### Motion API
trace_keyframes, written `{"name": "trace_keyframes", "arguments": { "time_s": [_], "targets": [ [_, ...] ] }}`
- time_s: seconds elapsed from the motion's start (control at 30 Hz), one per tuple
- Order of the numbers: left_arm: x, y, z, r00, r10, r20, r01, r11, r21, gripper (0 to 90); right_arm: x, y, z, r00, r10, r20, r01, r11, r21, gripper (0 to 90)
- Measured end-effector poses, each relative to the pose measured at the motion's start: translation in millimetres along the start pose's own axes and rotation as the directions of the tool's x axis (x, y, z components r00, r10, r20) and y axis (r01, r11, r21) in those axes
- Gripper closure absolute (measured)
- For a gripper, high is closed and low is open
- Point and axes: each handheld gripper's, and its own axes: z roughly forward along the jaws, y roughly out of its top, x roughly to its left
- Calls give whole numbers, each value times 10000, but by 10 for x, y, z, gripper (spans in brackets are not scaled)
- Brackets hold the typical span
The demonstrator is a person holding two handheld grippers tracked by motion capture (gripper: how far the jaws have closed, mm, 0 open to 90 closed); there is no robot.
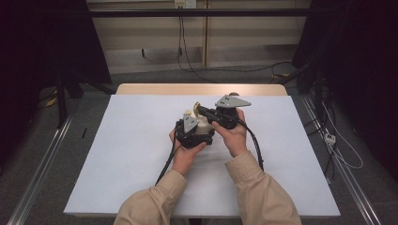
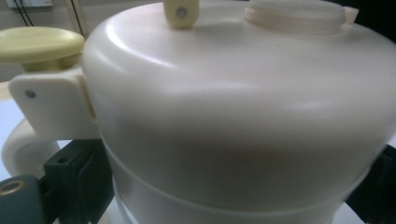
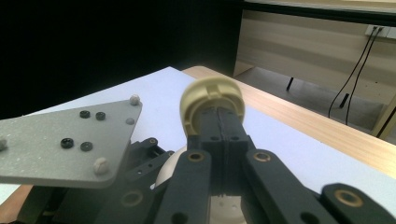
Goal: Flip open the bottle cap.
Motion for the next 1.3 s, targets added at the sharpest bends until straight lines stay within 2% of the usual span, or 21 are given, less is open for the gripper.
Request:
{"name": "trace_keyframes", "arguments": {
  "time_s": [0.33,0.6,0.7,0.73,0.8,0.83,0.9,0.93,1.07,1.17,1.3],
  "targets": [
    [3,-2,-1,10000,-67,23,67,10000,-23,49,-25,-6,-3,9998,153,-85,-153,9999,-4,899],
    [24,-5,-13,9998,-46,178,45,10000,78,46,-44,-55,-106,9993,379,-67,-379,9993,-43,778],
    [30,-8,-14,9996,-114,270,111,9999,131,46,-64,-88,-162,9990,453,46,-452,9990,-22,687],
    [34,-11,-12,9992,-289,289,282,9994,221,44,-69,-99,-181,9987,516,-14,-516,9987,-12,649],
    [48,-23,-8,9971,-679,349,667,9972,351,33,-71,-115,-219,9986,501,148,-502,9987,49,564],
    [46,-18,-15,9974,-646,329,632,9972,400,33,-71,-123,-245,9986,474,216,-475,9989,35,546],
    [20,-4,-34,9995,-262,152,254,9985,486,37,-78,-135,-299,9977,624,252,-624,9981,3,456],
    [15,-6,-38,9999,-69,134,61,9983,576,39,-79,-141,-328,9974,701,162,-701,9975,-30,440],
    [45,-17,-64,9988,-308,385,276,9963,814,37,-64,-183,-446,9955,949,18,-948,9953,-179,339],
    [52,-8,-108,9991,-40,431,-8,9938,1111,43,-31,-245,-511,9950,986,-158,-986,9951,42,262],
    [89,-48,-188,9980,-62,626,-29,9896,1439,49,7,-332,-604,9949,1005,-23,-1005,9948,139,214]
  ]
}}
